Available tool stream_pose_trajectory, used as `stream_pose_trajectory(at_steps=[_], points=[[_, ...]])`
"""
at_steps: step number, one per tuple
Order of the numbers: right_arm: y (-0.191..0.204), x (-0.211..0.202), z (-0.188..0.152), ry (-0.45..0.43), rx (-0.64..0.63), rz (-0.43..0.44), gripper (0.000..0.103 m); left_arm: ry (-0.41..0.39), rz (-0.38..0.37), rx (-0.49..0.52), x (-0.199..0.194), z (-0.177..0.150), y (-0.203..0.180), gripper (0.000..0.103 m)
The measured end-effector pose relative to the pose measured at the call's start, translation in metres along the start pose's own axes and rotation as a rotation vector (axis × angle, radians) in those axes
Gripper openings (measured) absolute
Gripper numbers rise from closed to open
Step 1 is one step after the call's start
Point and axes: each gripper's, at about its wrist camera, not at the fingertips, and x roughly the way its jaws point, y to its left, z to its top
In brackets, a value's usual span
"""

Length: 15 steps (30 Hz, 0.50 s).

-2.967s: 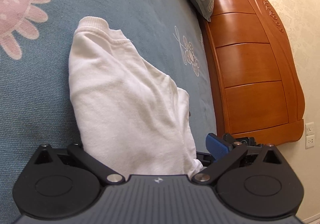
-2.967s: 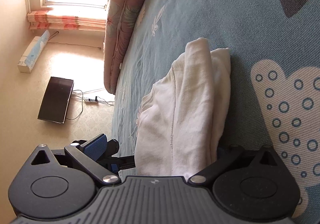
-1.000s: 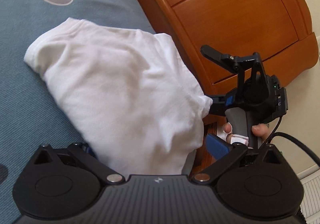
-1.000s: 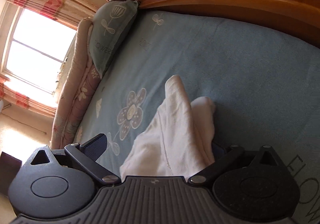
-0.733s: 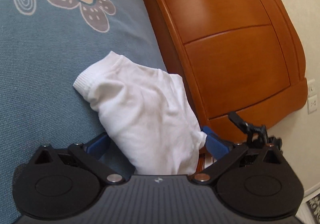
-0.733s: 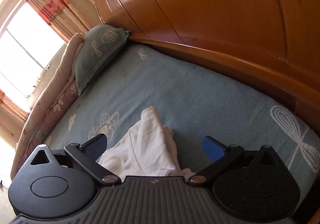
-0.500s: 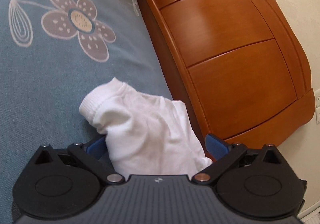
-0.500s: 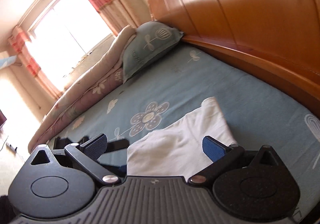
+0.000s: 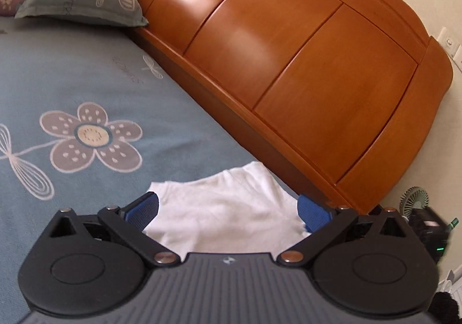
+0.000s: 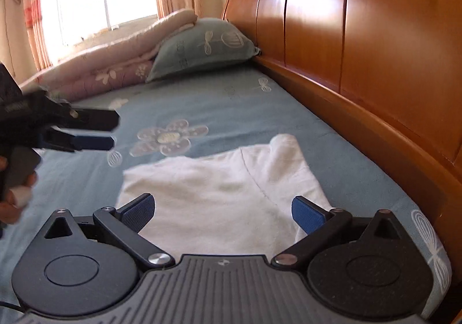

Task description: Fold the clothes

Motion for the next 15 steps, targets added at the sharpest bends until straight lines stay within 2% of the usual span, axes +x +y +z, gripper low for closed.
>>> stream_pose_trajectory(at_steps=[1,2,3,4,7,9,13,15], points=[[-0.002,0.015,-0.006,0.051,-0.023,-0.031,0.103,0.023,0.015,0.004,0.0,-0.003,0.001,0.101],[-0.004,0.022,-0.014,0.058,-0.051,-0.045,0.103,0.042,0.035,0.017,-0.001,-0.005,0.003,0.102],[-0.003,0.019,-0.019,0.012,-0.081,-0.04,0.103,0.068,0.061,0.044,-0.005,-0.009,0.005,0.101],[-0.002,0.017,-0.016,0.028,-0.078,-0.042,0.103,0.094,0.088,0.07,-0.009,-0.013,0.007,0.101],[0.009,0.005,0.002,0.031,-0.07,-0.033,0.103,0.14,0.147,0.134,-0.025,-0.024,0.02,0.102],[0.019,-0.002,0.012,-0.032,-0.092,0.01,0.103,0.18,0.202,0.156,-0.035,-0.034,0.026,0.102],[0.041,0.017,0.042,-0.077,-0.132,0.036,0.103,0.211,0.256,0.151,-0.056,-0.051,0.036,0.102],[0.047,0.037,0.051,-0.049,-0.118,0.042,0.103,0.224,0.256,0.145,-0.065,-0.056,0.041,0.102]])
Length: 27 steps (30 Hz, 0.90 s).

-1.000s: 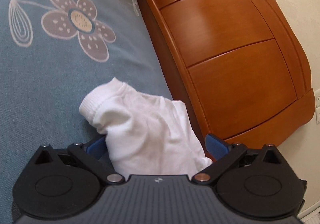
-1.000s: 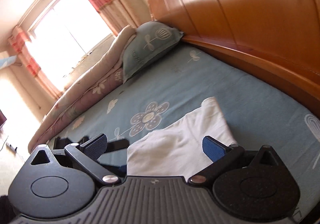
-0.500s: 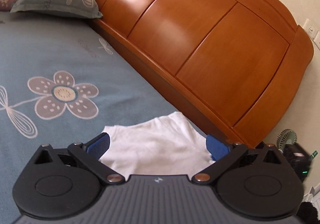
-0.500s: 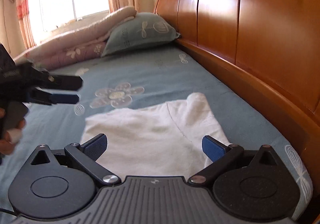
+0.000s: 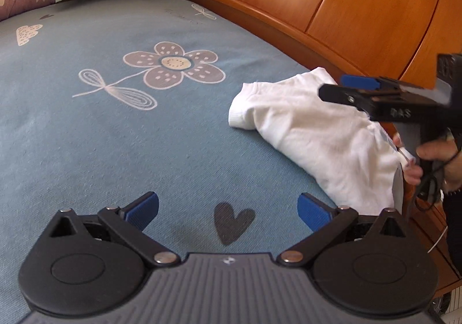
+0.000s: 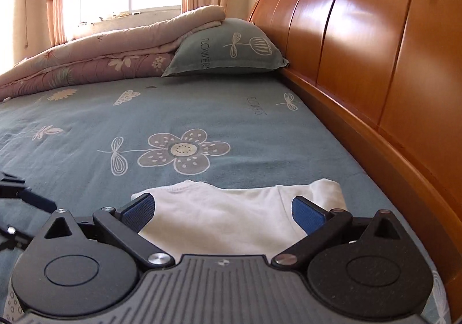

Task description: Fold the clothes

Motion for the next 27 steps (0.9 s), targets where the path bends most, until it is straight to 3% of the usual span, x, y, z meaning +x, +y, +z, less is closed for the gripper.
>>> stream_pose_trajectory(at_steps=[3,6,8,10,13,16,18,20,23,27], points=[[0.019,0.023,0.009,0.074,-0.039,-0.011,0.103,0.004,0.009,0.023,-0.012,-0.005,0.006,0.102],[0.053,0.025,0.013,0.101,-0.164,0.044,0.103,-0.023,0.042,0.046,-0.023,-0.007,0.013,0.102],[0.083,0.037,0.016,0.182,-0.284,0.022,0.103,-0.042,0.062,0.035,-0.027,-0.007,0.02,0.102],[0.111,0.06,0.015,0.267,-0.437,-0.097,0.103,-0.05,0.067,0.004,-0.032,-0.01,0.028,0.102],[0.139,0.096,0.008,0.394,-0.639,-0.36,0.103,-0.066,0.06,-0.026,-0.043,-0.017,0.039,0.102],[0.151,0.111,0.015,0.407,-0.672,-0.45,0.103,-0.082,0.065,-0.05,-0.052,-0.022,0.051,0.102],[0.15,0.115,0.026,0.332,-0.636,-0.523,0.103,-0.095,0.069,-0.072,-0.059,-0.025,0.059,0.102],[0.138,0.107,0.044,0.24,-0.483,-0.525,0.103,-0.107,0.071,-0.093,-0.066,-0.027,0.066,0.102],[0.112,0.078,0.066,0.149,-0.213,-0.359,0.103,-0.127,0.076,-0.105,-0.074,-0.031,0.077,0.102],[0.08,0.057,0.069,0.169,0.046,-0.14,0.103,-0.133,0.071,-0.15,-0.077,-0.037,0.089,0.102]])
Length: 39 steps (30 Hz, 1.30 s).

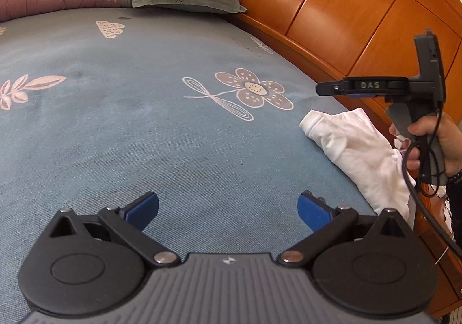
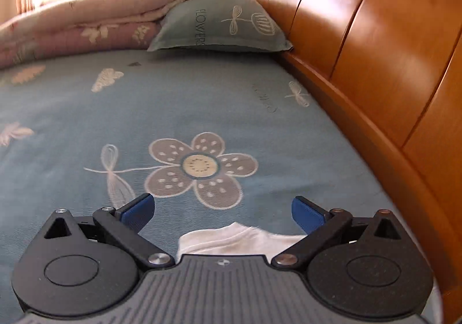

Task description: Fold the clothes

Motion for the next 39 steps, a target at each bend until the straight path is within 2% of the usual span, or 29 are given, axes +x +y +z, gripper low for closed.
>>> stream_pose_trajectory(at_steps=[3,5,6,9,14,16,20,22,24,28,29,31,34,36,39], points=[[-0.021,0.003,-0.009,0.07,0.188,0.143,0.103,0.004,-0.003,-0.028,-0.001,-0.004,0.006,0.102],[-0.025,0.019,-0.026,0.141,0.322,0.316,0.103,0.011,-0.014,-0.038,-0.001,-0.006,0.008,0.102],[-0.023,0.028,-0.034,0.17,0.358,0.353,0.103,0.017,-0.015,-0.042,-0.001,-0.006,0.009,0.102],[-0.011,0.032,-0.041,0.149,0.352,0.339,0.103,0.02,-0.007,-0.034,-0.005,-0.005,0.009,0.102],[-0.021,-0.022,-0.047,0.026,0.427,0.382,0.103,0.012,-0.008,-0.035,-0.008,-0.006,0.007,0.102],[-0.024,-0.031,-0.061,0.018,0.437,0.374,0.103,0.024,-0.016,-0.038,-0.004,-0.008,0.003,0.102],[-0.028,-0.004,-0.084,0.057,0.459,0.393,0.103,0.046,-0.027,-0.021,-0.002,-0.011,-0.01,0.102],[-0.027,-0.014,-0.078,0.057,0.444,0.414,0.103,0.041,-0.035,0.013,-0.008,-0.012,-0.018,0.102],[-0.028,-0.035,-0.079,0.01,0.431,0.418,0.103,0.042,-0.032,0.024,-0.011,-0.013,-0.021,0.102],[-0.031,-0.077,-0.115,-0.099,0.392,0.241,0.103,0.06,-0.036,0.024,-0.01,-0.014,-0.027,0.102],[-0.034,-0.077,-0.128,-0.079,0.396,0.227,0.103,0.067,-0.039,0.029,-0.008,-0.015,-0.029,0.102],[-0.042,-0.073,-0.149,-0.007,0.425,0.252,0.103,0.078,-0.04,0.047,-0.005,-0.018,-0.035,0.102],[-0.046,-0.11,-0.161,-0.081,0.408,0.257,0.103,0.087,-0.041,0.087,-0.005,-0.027,-0.046,0.102],[-0.05,-0.128,-0.172,-0.163,0.407,0.222,0.103,0.097,-0.044,0.106,-0.005,-0.035,-0.051,0.102],[-0.063,-0.114,-0.188,-0.046,0.424,0.162,0.103,0.126,-0.033,0.132,-0.004,-0.044,-0.059,0.102]])
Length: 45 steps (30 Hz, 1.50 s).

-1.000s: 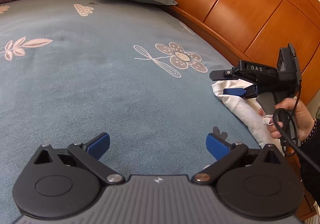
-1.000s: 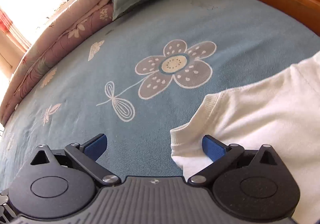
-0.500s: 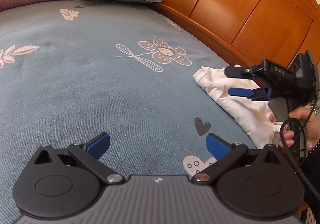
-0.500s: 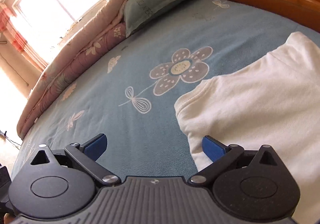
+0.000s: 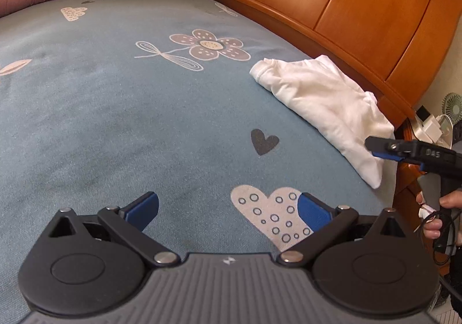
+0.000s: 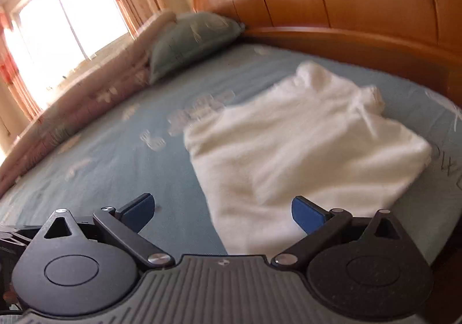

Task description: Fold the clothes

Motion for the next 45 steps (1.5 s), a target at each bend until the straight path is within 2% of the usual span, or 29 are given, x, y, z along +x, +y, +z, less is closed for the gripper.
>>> stream_pose_trajectory(at_steps=[3,5,6,10,14,17,19,22,28,30,33,37,40,45], points=[[-0.005,-0.01,-0.004,-0.031,-0.036,0.008,0.103,-0.018,0.055,0.087,-0.008,-0.007,-0.011,0.102],[-0.005,-0.021,0.001,-0.112,-0.067,-0.008,0.103,-0.038,0.086,0.147,-0.014,-0.012,-0.016,0.102],[-0.007,-0.025,0.007,-0.158,-0.081,-0.028,0.103,-0.04,0.093,0.163,-0.016,-0.013,-0.018,0.102],[-0.025,-0.014,0.032,-0.219,-0.101,-0.113,0.103,-0.046,0.117,0.205,-0.02,-0.018,-0.026,0.102],[-0.026,0.001,0.053,-0.251,-0.147,-0.056,0.103,-0.056,0.132,0.213,-0.02,-0.022,-0.032,0.102],[-0.036,0.026,0.068,-0.228,-0.143,-0.091,0.103,-0.099,0.155,0.213,-0.023,-0.024,-0.037,0.102],[-0.051,0.049,0.072,-0.155,-0.117,-0.148,0.103,-0.153,0.183,0.212,-0.029,-0.025,-0.039,0.102],[-0.055,0.053,0.069,-0.147,-0.11,-0.161,0.103,-0.176,0.193,0.211,-0.034,-0.022,-0.036,0.102],[-0.026,0.041,0.092,-0.237,-0.187,-0.102,0.103,-0.157,0.242,0.204,-0.031,-0.019,-0.032,0.102],[-0.025,0.056,0.102,-0.226,-0.19,-0.101,0.103,-0.159,0.238,0.198,-0.031,-0.02,-0.032,0.102],[-0.044,0.101,0.108,-0.094,-0.138,-0.125,0.103,-0.147,0.221,0.192,-0.032,-0.024,-0.034,0.102],[-0.037,0.109,0.108,-0.106,-0.159,-0.162,0.103,-0.138,0.224,0.203,-0.034,-0.027,-0.033,0.102],[-0.037,0.104,0.119,-0.175,-0.122,-0.088,0.103,-0.129,0.23,0.199,-0.033,-0.028,-0.03,0.102],[-0.044,0.143,0.131,-0.096,-0.126,-0.126,0.103,-0.129,0.244,0.17,-0.034,-0.027,-0.026,0.102]])
